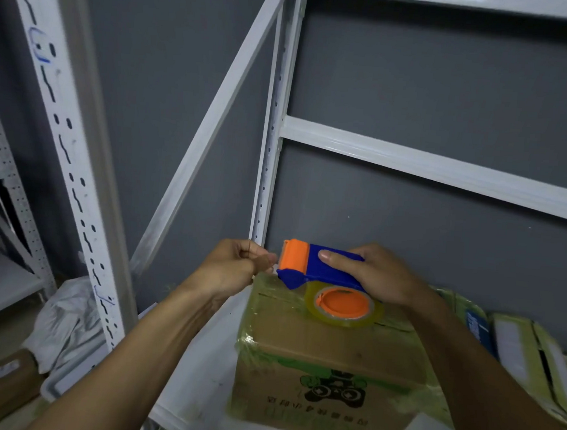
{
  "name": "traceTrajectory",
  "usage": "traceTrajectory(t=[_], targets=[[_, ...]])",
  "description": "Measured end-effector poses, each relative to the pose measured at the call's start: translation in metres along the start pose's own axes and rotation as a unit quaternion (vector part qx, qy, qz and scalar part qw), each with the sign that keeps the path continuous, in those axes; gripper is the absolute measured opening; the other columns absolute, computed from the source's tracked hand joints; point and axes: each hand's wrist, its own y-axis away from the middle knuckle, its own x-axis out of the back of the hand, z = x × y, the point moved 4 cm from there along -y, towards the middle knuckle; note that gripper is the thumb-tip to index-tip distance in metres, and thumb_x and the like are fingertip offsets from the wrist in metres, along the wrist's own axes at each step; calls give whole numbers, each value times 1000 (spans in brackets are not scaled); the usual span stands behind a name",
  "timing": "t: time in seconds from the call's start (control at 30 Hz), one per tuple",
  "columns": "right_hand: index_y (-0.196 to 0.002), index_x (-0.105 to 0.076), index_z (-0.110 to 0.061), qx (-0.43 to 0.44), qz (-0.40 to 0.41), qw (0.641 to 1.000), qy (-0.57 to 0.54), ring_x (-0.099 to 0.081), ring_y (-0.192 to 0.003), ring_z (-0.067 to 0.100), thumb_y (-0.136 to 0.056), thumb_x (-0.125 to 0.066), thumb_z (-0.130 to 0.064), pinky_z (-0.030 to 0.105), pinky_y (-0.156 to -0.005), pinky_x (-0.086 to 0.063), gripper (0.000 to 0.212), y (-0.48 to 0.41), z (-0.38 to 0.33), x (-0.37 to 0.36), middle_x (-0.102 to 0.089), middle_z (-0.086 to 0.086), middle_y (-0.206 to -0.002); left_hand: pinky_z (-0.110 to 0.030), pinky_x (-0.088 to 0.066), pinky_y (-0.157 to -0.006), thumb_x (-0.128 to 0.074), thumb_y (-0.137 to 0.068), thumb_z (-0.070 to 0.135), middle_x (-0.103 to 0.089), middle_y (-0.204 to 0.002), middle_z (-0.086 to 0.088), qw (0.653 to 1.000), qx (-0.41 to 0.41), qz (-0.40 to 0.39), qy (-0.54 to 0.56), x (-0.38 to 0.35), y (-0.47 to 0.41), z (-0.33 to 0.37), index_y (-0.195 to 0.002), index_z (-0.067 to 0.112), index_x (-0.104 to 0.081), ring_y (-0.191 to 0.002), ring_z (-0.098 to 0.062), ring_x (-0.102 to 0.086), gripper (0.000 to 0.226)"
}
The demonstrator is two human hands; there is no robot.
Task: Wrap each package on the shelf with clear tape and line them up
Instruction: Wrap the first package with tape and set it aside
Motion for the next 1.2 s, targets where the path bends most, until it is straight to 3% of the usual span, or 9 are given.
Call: traceTrajectory(t=[0.2,0.47,0.63,0.77,0.93,1.03,1.1,1.2], targets=[[-54,-58,-21,-24,13,998,59,-54,-40,4,-76,-56,-80,19,-51,-38,63,-5,-6,6,-59,-5,-47,-23,-53,-67,-75,-92,19,-75,-75,3,998,20,51,24,28,-4,-11,-80,14,-71,-74,-9,-67,13],[-65,-61,-13,-55,-11,992,114,-57,-45,7,-67,-54,-85,26,-58,-42,71,-9,-2,1,-61,-2,-53,-27,-55,-72,-72,-94,19,-67,-86,-7,991,66,112,44,58,3,-47,-85,7,-66,-85,-18,-64,16],[-64,-56,-15,-64,-35,987,145,-51,-41,7,-61,-55,-89,26,-55,-38,74,-14,-5,-5,-55,-4,-49,-28,-50,-64,-69,-96,12,-64,-83,-6,986,87,128,55,64,10,-74,-78,9,-63,-81,-18,-57,19],[-67,-60,-16,-76,-37,980,182,-56,-45,8,-68,-63,-87,27,-55,-40,71,-20,-6,-11,-61,-3,-53,-28,-42,-56,-66,-96,10,-60,-78,0,981,106,149,62,69,7,-90,-79,11,-63,-66,-14,-48,17],[-70,-62,-15,-86,-44,969,225,-60,-56,15,-62,-60,-92,29,-59,-41,78,-28,-14,-9,-62,3,-60,-29,-34,-53,-66,-94,21,-54,-78,-1,966,147,184,105,55,5,-109,-83,14,-64,-60,-19,-41,13],[-71,-64,-12,-90,-47,961,255,-62,-59,17,-64,-61,-91,29,-59,-43,79,-33,-17,-9,-65,4,-64,-31,-30,-52,-79,-85,33,-60,-81,-2,964,158,172,126,54,3,-121,-89,12,-72,-65,-21,-39,23],[-74,-65,-12,-92,-54,955,275,-62,-61,17,-68,-63,-88,30,-59,-44,77,-36,-16,-13,-66,4,-68,-34,-31,-56,-83,-81,35,-68,-83,-3,963,160,167,139,51,3,-129,-95,11,-76,-69,-24,-38,28],[-70,-61,-14,-90,-56,947,302,-57,-58,17,-71,-65,-86,30,-57,-40,72,-40,-17,-17,-61,3,-65,-32,-30,-54,-84,-82,33,-60,-76,-1,960,173,168,139,48,1,-139,-98,11,-76,-59,-18,-29,28]])
